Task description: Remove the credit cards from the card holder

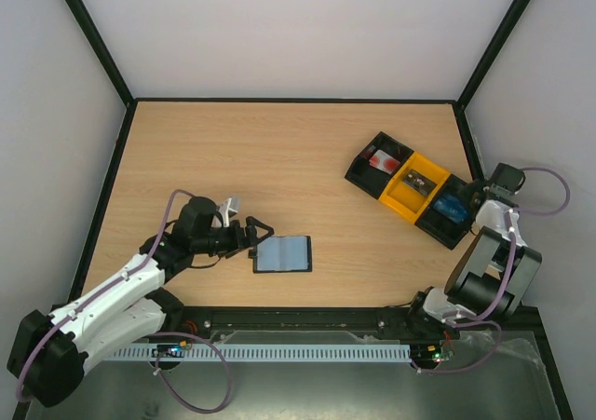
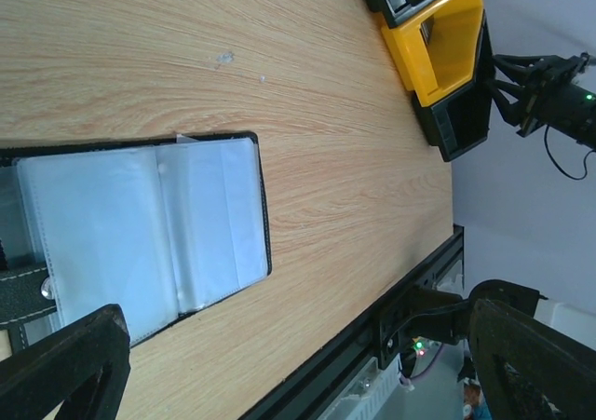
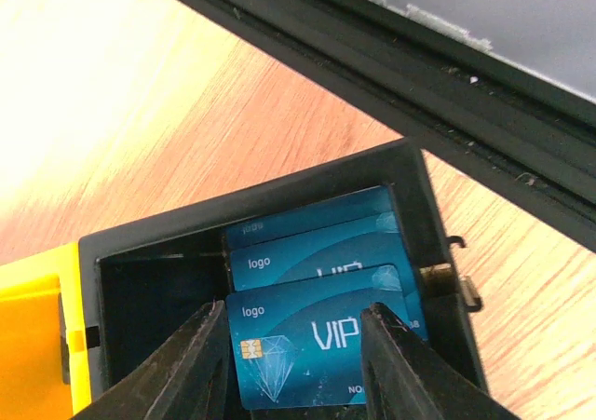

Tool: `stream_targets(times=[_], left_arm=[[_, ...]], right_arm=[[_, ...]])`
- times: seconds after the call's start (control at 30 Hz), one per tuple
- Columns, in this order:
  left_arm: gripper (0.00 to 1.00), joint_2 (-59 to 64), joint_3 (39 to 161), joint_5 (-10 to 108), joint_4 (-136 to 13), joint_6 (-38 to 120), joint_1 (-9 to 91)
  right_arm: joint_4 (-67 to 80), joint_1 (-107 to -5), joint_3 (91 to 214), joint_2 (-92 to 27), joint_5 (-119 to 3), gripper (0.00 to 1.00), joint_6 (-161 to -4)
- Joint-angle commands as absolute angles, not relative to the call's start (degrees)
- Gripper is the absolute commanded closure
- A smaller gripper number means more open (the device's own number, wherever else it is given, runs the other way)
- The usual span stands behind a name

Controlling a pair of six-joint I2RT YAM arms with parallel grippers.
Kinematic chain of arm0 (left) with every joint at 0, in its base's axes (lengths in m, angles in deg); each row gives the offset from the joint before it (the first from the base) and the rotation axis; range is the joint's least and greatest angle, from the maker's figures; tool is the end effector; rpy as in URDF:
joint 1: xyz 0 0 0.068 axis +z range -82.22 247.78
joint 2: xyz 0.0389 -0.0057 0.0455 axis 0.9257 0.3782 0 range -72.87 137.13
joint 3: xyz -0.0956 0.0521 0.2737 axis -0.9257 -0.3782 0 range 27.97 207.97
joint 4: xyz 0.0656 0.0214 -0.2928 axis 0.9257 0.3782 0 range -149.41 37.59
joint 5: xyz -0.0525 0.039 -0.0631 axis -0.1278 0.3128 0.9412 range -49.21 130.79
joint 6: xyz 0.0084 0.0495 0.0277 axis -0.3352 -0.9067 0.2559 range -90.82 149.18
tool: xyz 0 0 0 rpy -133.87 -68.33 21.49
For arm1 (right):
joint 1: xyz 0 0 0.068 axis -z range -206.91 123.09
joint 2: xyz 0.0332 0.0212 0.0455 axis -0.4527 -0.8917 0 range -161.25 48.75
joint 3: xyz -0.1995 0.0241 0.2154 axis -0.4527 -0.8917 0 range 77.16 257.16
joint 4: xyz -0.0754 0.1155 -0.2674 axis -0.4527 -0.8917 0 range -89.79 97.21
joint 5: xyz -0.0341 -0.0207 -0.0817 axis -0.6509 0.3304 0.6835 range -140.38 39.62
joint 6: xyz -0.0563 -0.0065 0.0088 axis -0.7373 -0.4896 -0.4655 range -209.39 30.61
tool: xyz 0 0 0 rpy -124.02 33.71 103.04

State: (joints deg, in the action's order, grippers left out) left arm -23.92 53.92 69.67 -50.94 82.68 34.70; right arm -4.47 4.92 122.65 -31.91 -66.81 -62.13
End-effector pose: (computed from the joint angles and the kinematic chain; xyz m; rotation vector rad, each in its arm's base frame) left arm 0.1674 -0.1325 0.2155 -0.0834 2.3903 -1.3535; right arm 0.2777 -0.1589 0.1977 1.0479 2.1219 0.3033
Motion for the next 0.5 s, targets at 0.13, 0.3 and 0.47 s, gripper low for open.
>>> stream_targets(times=[0.13, 0.3, 0.47], left_arm=[[0.0, -19.67, 54.16, 67.53, -49.66, 78.78, 36.4], [0.0, -16.39, 53.74, 61.22, -49.1, 77.09, 38.06], [0.0, -12.3, 52.28, 60.43, -51.33, 75.67, 39.42]], right_arm=[[-7.13, 0.61, 125.15, -26.77, -61.45, 0.61, -57.25], [-9.04, -4.7, 126.7, -23.6, -64.41, 0.61, -56.09], [-10.9, -9.7, 126.8, -18.73, -65.86, 0.61, -57.26]])
